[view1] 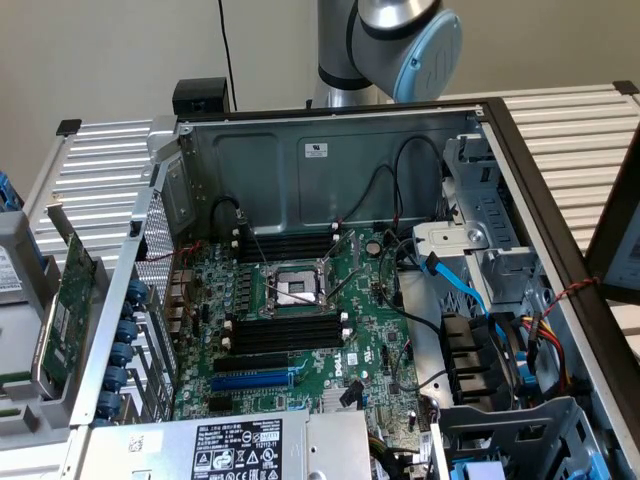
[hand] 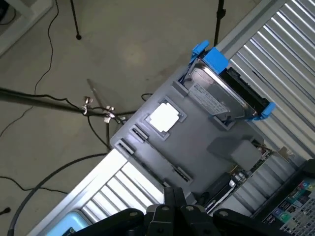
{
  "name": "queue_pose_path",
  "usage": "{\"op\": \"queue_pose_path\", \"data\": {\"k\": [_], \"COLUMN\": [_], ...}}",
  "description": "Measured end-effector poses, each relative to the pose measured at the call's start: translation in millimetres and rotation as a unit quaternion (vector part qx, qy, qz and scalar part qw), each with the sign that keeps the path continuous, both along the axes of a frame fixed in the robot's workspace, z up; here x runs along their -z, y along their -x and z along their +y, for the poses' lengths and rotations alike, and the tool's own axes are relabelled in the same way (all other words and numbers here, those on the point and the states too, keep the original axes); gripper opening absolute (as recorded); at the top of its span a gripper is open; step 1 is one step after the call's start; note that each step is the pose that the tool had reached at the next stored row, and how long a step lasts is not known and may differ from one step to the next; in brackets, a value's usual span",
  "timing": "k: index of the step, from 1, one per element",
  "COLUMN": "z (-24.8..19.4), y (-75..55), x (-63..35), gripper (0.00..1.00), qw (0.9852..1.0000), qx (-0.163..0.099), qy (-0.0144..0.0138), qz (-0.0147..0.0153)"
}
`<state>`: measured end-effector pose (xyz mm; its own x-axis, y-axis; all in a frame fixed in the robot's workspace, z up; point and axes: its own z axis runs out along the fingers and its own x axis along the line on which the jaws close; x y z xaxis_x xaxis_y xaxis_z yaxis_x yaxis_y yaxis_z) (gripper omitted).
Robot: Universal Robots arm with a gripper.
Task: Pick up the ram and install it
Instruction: 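Pick up the ram and move it above insertion slot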
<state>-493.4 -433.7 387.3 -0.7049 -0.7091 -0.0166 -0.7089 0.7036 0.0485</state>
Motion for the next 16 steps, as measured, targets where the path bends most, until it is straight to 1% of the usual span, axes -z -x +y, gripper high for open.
{"op": "queue_pose_path", "data": {"k": [2, 4, 6, 8, 11, 14, 16], "z": [0.0, 0.0, 0.0, 0.0, 0.0, 0.0, 0.0], "y": [0.0, 0.0, 0.0, 0.0, 0.0, 0.0, 0.0], "x": [0.1, 0.2, 0.3, 0.4, 0.7, 0.9, 1.1], "gripper": [0.11, 0.11, 0.11, 0.11, 0.11, 0.11, 0.11], "qw": [0.9998, 0.9993, 0.9985, 0.9974, 0.995, 0.9919, 0.9895], "qx": [-0.018, -0.036, -0.054, -0.072, -0.1, -0.127, -0.145], "qy": [0.0, 0.0, 0.0, 0.0001, 0.0001, 0.0001, 0.0001], "qz": [0.0, 0.0, 0.0, 0.0, 0.0, 0.0, 0.0]}}
